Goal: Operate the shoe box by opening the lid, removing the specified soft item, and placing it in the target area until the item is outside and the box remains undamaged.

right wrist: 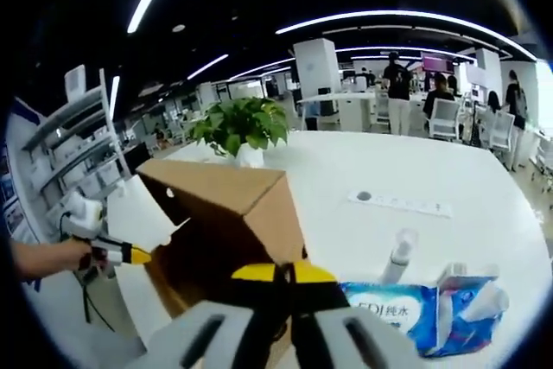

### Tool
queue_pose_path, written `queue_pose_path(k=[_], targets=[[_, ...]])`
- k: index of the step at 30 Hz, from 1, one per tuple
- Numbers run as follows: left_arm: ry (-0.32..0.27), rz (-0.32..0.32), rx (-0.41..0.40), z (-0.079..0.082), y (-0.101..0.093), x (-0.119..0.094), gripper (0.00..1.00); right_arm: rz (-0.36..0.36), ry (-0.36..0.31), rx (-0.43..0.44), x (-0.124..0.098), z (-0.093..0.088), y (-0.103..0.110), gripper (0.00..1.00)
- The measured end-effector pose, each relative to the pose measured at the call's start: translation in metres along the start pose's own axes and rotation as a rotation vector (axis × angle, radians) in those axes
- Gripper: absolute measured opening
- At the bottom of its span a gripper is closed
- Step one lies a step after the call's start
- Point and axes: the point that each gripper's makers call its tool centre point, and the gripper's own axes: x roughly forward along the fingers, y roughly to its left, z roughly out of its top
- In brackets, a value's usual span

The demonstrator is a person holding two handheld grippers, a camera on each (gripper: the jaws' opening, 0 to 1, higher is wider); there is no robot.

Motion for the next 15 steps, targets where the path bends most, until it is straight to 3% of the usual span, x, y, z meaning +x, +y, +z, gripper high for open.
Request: queue_pose_path(k=[5,15], targets=[[-0.005,0.002,0.026,0.005,-0.001,0.0,0.04,-0.008,-0.005,0.007,-0.003,-0.002,0.0,0.0],[-0.062,-0.013,0.08,0.037,-0.01,-0.005,0.03,-0.012,-0.002,0.011,-0.006,-0.007,0.002,0.0]])
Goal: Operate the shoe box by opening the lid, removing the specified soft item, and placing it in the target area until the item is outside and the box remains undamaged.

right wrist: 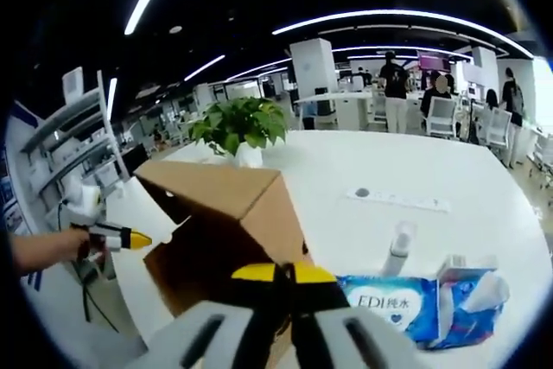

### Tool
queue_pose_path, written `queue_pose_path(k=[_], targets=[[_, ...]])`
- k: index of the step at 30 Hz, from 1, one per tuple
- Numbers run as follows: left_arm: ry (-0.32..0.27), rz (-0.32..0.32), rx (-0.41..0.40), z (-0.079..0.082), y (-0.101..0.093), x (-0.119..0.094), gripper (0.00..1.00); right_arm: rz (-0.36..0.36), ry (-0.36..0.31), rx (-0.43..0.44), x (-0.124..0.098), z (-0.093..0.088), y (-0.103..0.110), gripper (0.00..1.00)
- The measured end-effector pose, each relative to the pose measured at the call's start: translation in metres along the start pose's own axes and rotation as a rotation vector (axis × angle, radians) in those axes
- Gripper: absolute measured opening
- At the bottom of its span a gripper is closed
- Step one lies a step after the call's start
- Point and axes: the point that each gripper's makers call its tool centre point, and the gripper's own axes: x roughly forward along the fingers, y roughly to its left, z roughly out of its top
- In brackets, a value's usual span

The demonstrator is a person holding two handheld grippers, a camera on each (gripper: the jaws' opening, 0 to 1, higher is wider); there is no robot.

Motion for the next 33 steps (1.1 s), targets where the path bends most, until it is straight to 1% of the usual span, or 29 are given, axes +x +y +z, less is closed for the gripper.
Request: queue_pose_path(k=[3,8,14,20,26,29,33], targets=[[-0.013,0.002,0.024,0.009,-0.001,-0.001,0.04,0.0,0.003,0.001,-0.001,-0.003,0.001,0.0],[-0.036,-0.008,0.038,0.024,-0.003,-0.005,0.03,0.001,0.003,0.006,-0.004,-0.008,0.002,0.0],[-0.063,-0.001,0.054,0.037,-0.001,-0.008,0.03,0.003,0.007,0.012,-0.006,-0.011,0.004,0.0],[-0.09,0.004,0.092,0.054,0.001,-0.012,0.04,0.006,0.011,0.017,-0.007,-0.014,0.005,0.0],[-0.096,-0.005,0.125,0.062,0.0,-0.011,0.06,0.013,0.022,0.027,-0.007,-0.021,0.008,0.01],[-0.086,-0.01,0.154,0.061,-0.001,-0.01,0.08,0.013,0.026,0.032,-0.008,-0.023,0.007,0.0],[-0.08,-0.011,0.162,0.057,-0.001,-0.01,0.09,0.021,0.039,0.04,-0.008,-0.028,0.007,0.01]])
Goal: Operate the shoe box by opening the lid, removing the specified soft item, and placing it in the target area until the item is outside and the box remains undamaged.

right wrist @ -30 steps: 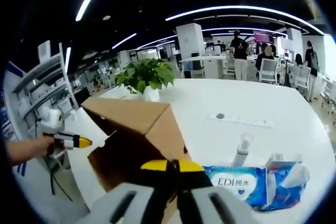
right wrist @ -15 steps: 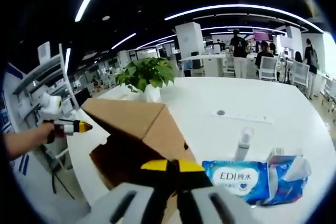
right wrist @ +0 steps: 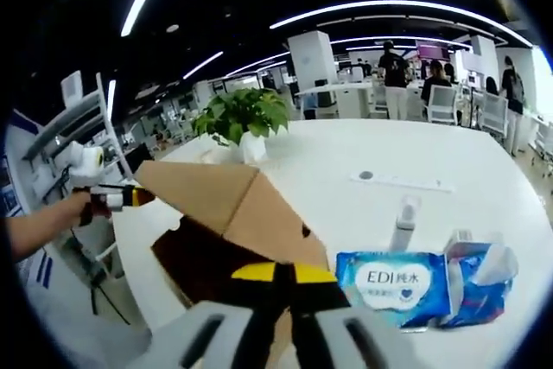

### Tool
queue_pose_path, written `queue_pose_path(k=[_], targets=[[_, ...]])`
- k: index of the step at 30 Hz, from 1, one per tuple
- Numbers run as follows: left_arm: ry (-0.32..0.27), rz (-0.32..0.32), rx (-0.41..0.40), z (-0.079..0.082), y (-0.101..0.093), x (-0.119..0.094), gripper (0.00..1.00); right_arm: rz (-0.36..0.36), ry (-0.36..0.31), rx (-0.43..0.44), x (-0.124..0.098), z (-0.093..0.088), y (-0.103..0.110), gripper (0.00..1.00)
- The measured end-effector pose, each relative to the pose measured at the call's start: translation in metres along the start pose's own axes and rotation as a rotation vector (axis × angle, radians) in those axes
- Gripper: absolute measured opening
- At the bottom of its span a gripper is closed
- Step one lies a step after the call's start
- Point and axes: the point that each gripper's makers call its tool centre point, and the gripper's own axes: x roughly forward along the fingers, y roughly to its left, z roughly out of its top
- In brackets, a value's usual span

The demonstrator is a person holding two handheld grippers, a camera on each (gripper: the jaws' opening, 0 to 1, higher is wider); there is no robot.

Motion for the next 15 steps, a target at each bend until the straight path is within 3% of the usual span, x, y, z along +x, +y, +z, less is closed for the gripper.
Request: queue_pose_path(k=[15], targets=[[0.016,-0.015,-0.015,-0.017,-0.005,-0.003,0.12,0.026,0.032,0.01,-0.003,-0.018,0.006,0.04]])
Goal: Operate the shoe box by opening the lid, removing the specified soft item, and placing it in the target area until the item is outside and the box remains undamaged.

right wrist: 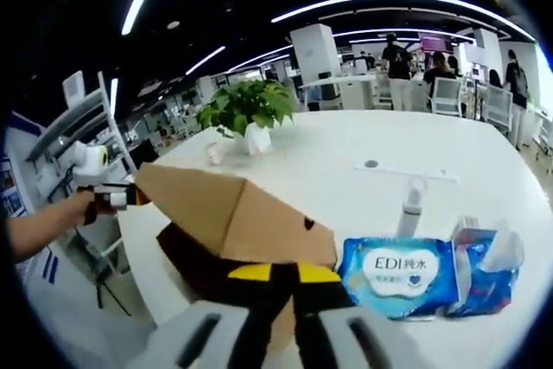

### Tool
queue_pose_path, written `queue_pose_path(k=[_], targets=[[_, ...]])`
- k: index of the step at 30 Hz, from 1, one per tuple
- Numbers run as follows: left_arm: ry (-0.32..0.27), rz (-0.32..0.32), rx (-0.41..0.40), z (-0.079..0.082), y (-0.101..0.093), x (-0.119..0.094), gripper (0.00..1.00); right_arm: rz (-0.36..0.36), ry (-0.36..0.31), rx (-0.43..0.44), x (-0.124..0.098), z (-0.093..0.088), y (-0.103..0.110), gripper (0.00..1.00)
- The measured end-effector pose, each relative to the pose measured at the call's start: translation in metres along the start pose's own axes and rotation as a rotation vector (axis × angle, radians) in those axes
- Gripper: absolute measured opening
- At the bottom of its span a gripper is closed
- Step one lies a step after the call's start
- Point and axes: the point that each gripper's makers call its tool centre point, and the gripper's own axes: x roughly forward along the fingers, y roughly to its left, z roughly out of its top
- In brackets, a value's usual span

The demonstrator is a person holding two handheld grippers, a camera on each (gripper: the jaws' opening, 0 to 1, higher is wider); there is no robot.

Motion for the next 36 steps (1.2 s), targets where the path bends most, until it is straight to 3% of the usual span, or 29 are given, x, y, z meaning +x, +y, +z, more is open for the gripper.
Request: queue_pose_path(k=[17,23,29,36], targets=[[0.017,-0.05,0.014,-0.021,-0.006,-0.007,0.15,0.076,0.006,-0.005,-0.005,-0.022,0.012,0.11],[0.038,-0.071,0.044,-0.032,-0.009,-0.008,0.18,0.119,0.019,-0.068,-0.005,-0.031,0.018,0.18],[0.061,-0.081,0.067,-0.042,-0.01,-0.008,0.21,0.122,0.038,-0.199,-0.005,-0.04,0.021,0.22],[0.081,-0.107,0.105,-0.05,-0.013,-0.008,0.23,0.151,0.04,-0.254,-0.004,-0.044,0.028,0.28]])
